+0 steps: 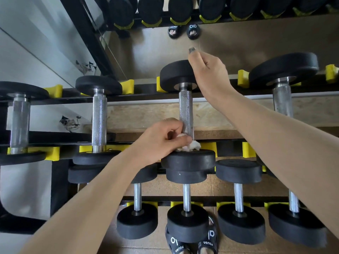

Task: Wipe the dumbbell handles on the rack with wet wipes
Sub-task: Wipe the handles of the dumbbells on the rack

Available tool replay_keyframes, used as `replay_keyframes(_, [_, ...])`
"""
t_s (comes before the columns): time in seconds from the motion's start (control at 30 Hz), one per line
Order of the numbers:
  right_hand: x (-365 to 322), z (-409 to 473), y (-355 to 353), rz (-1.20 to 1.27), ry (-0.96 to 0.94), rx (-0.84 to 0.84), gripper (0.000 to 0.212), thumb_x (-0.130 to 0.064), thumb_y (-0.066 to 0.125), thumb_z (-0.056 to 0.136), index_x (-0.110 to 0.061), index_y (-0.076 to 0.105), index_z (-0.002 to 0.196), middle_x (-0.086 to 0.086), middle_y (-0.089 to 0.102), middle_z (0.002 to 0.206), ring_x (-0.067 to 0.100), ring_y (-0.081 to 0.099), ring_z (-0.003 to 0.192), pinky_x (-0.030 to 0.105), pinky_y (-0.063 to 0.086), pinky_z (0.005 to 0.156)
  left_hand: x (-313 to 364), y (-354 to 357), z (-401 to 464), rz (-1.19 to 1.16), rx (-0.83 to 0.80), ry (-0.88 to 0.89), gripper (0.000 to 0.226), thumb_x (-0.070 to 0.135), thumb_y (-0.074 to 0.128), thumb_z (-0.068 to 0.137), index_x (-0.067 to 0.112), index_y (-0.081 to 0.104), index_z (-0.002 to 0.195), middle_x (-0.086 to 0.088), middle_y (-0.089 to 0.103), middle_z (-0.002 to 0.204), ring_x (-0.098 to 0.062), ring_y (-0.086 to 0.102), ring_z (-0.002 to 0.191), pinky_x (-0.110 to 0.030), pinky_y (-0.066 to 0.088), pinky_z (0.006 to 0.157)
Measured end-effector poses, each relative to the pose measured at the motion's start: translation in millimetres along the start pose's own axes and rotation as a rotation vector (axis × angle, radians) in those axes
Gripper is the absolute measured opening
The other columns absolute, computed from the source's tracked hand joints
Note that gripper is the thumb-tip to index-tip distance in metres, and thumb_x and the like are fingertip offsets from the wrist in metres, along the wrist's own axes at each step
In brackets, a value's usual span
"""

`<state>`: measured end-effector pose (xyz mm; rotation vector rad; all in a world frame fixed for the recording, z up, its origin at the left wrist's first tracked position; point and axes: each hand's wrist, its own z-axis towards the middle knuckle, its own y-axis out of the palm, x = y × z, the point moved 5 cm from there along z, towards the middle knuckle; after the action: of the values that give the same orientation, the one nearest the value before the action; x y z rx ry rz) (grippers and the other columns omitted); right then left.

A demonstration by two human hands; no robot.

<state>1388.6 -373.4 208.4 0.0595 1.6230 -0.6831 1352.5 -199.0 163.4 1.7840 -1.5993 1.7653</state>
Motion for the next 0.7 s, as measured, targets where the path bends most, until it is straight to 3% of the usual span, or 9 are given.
replay_keyframes(0.1, [0,0,0,0.004,-0.009,-0.004,0.050,-0.036,0.039,0.104,-0.020,0.025,0.060,-0.009,0.026,0.052,0.005,0.026,0.049,0.025,0.018,0.048,-4,-1,1,-0.042,0.062,0.058,0.042,0.033,0.067,0.095,0.009,0.044,0.070,0.005,0.044,0.061,-0.008,0.040,0.058,-0.023,0.034,0.055])
replay_keyframes(0.17, [1,0,-1,0.004,-0.009,0.002,0.050,-0.036,0.040,0.104,-0.020,0.025,0.059,-0.009,0.026,0.052,0.005,0.027,0.049,0.025,0.018,0.048,-5,-1,-1,-0.108,0.129,0.059,0.040,0.029,0.063,0.099,0.006,0.045,0.071,-0.008,0.044,0.061,-0.011,0.040,0.056,-0.028,0.034,0.054])
replay_keyframes(0.27, [1,0,-1,0.003,-0.002,0.000,0.049,-0.037,0.040,0.104,-0.019,0.025,0.060,-0.009,0.027,0.053,0.005,0.027,0.051,0.027,0.020,0.052,-6,1,-2,-0.227,0.234,-0.085,0.037,0.028,0.056,0.103,0.007,0.042,0.076,-0.007,0.038,0.066,-0.011,0.037,0.060,-0.030,0.034,0.059])
replay_keyframes(0.37, [1,0,0,0.014,-0.002,-0.001,0.050,-0.037,0.040,0.104,-0.020,0.025,0.059,-0.009,0.027,0.052,0.005,0.027,0.050,0.028,0.019,0.052,-4,3,-6,-0.303,0.072,-0.094,0.035,0.035,0.060,0.100,0.014,0.045,0.077,0.009,0.047,0.065,-0.005,0.043,0.061,-0.020,0.038,0.061])
replay_keyframes(0.43, [1,0,-1,0.023,-0.003,0.002,0.051,-0.036,0.041,0.104,-0.021,0.024,0.058,-0.010,0.026,0.050,0.005,0.026,0.050,0.027,0.018,0.051,-1,4,-6,-0.157,-0.056,-0.057,0.040,0.043,0.065,0.094,0.015,0.044,0.074,0.013,0.049,0.065,-0.004,0.044,0.062,-0.015,0.036,0.058])
replay_keyframes(0.57, [1,0,0,0.017,0.002,0.001,0.050,-0.036,0.041,0.104,-0.019,0.025,0.060,-0.009,0.026,0.052,0.005,0.027,0.050,0.027,0.019,0.052,-3,-5,0,-0.011,0.019,0.041,0.044,0.035,0.067,0.095,0.011,0.039,0.070,0.010,0.041,0.060,-0.007,0.038,0.058,-0.021,0.033,0.056])
replay_keyframes(0.7, [1,0,-1,0.032,-0.014,0.001,0.049,-0.038,0.040,0.103,-0.004,0.030,0.068,0.001,0.031,0.060,0.007,0.030,0.057,0.032,0.025,0.059,-19,3,-1,-0.332,0.170,-0.039,0.042,0.026,0.060,0.102,0.010,0.038,0.070,0.002,0.038,0.061,-0.013,0.035,0.059,-0.031,0.031,0.058])
